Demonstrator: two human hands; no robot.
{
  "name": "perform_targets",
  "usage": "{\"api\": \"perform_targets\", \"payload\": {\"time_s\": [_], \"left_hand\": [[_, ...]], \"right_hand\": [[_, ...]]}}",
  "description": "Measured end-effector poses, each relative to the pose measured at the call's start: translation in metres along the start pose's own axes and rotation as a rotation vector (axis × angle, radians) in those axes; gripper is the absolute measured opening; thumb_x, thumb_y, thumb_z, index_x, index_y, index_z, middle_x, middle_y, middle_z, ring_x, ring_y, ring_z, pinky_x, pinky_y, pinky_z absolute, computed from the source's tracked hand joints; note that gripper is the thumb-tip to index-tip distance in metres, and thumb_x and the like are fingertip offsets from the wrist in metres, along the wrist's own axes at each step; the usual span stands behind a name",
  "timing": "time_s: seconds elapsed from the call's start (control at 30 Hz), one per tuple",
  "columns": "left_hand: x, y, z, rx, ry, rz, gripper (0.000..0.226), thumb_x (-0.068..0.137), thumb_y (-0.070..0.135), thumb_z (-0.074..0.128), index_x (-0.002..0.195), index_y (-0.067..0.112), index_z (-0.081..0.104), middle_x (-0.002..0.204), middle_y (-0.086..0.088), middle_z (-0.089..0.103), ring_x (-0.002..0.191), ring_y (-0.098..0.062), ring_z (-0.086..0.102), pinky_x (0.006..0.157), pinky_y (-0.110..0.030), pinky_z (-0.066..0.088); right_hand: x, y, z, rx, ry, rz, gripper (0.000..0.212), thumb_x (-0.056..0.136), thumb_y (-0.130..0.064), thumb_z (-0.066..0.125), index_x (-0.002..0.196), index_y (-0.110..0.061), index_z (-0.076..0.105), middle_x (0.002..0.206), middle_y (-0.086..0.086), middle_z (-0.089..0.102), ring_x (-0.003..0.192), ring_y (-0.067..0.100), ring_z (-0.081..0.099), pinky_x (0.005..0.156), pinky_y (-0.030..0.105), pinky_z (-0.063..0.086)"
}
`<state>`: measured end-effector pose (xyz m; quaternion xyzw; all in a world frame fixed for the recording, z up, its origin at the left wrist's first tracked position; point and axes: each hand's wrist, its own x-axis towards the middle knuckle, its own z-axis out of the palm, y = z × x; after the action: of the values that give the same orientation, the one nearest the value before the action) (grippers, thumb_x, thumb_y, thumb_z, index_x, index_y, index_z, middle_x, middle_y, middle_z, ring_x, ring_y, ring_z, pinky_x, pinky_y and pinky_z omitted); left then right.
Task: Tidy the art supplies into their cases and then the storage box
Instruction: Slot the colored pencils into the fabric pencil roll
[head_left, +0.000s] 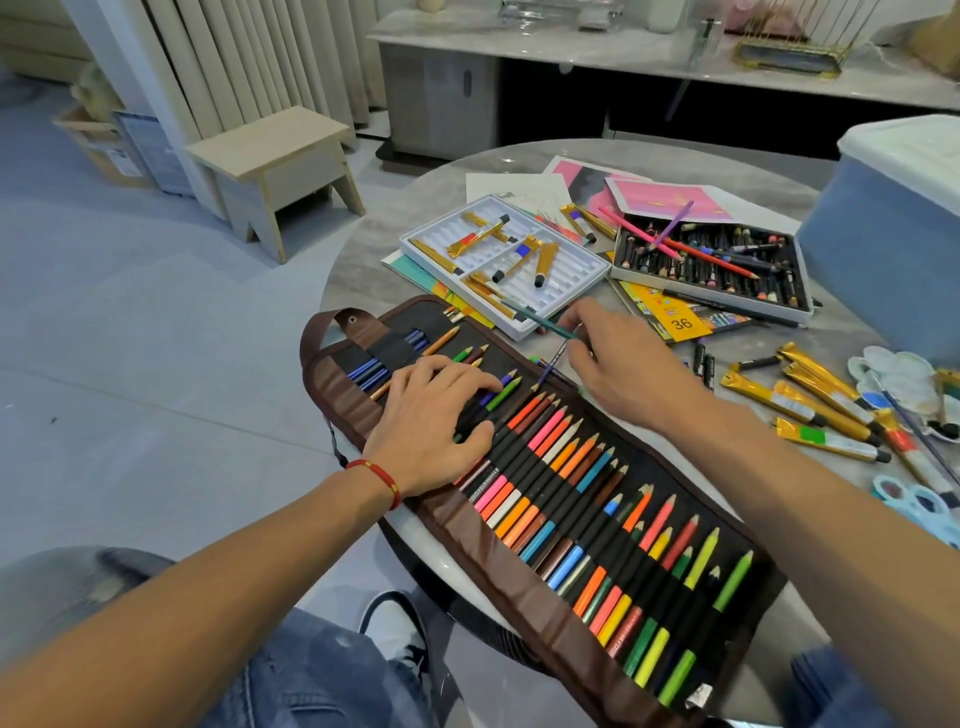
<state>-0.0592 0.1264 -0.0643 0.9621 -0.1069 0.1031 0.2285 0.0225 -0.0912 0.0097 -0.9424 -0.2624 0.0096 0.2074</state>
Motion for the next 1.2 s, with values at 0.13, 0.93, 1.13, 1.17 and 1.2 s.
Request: {"api": "perform_targets", "payload": {"time_s": [0.13,0.93,1.13,1.17,1.2], "left_hand": [[0.001,0.000,-0.001,-0.049,0.015,-0.018,0.043,0.085,0.045,0.058,0.126,0.033,0.050,0.123,0.010,0.053,0.124,-0.010,0.034,0.107,-0.042,0.028],[0.001,-0.002,0.003,-0.005,0.018,0.011,0.043,0.086,0.047,0.055,0.128,0.034,0.049,0.124,0.011,0.055,0.125,-0.012,0.036,0.102,-0.034,0.021],[0.001,-0.003,0.004,-0.006,0.023,0.007,0.043,0.086,0.048,0.055,0.127,0.035,0.049,0.124,0.012,0.056,0.125,-0.012,0.036,0.103,-0.037,0.025],[0.001,-0.003,0.004,-0.006,0.024,0.008,0.043,0.086,0.048,0.054,0.127,0.035,0.049,0.123,0.012,0.056,0.124,-0.012,0.037,0.102,-0.036,0.025],[0.001,-0.003,0.004,-0.005,0.024,0.010,0.043,0.086,0.048,0.054,0.127,0.035,0.049,0.123,0.012,0.056,0.124,-0.012,0.037,0.102,-0.035,0.025]], "right_hand": [[0.004,0.024,-0.023,-0.167,-0.152,-0.155,0.016,0.098,-0.020,0.060,0.111,-0.026,0.066,0.101,-0.007,0.057,0.102,0.019,0.052,0.086,0.040,0.041],[0.019,0.023,0.014,-0.202,-0.172,-0.214,0.020,0.098,-0.027,0.062,0.112,-0.037,0.072,0.110,-0.003,0.058,0.111,0.021,0.053,0.097,0.049,0.040],[0.025,0.024,0.012,-0.165,-0.198,-0.241,0.021,0.097,-0.025,0.064,0.109,-0.038,0.075,0.105,-0.003,0.058,0.105,0.020,0.055,0.091,0.048,0.044],[0.025,0.024,0.012,-0.167,-0.204,-0.252,0.021,0.097,-0.024,0.063,0.110,-0.037,0.075,0.105,-0.002,0.058,0.105,0.020,0.054,0.091,0.048,0.043],[0.025,0.023,0.012,-0.162,-0.214,-0.262,0.021,0.098,-0.023,0.063,0.110,-0.035,0.076,0.106,-0.001,0.058,0.105,0.020,0.053,0.092,0.047,0.043]]}}
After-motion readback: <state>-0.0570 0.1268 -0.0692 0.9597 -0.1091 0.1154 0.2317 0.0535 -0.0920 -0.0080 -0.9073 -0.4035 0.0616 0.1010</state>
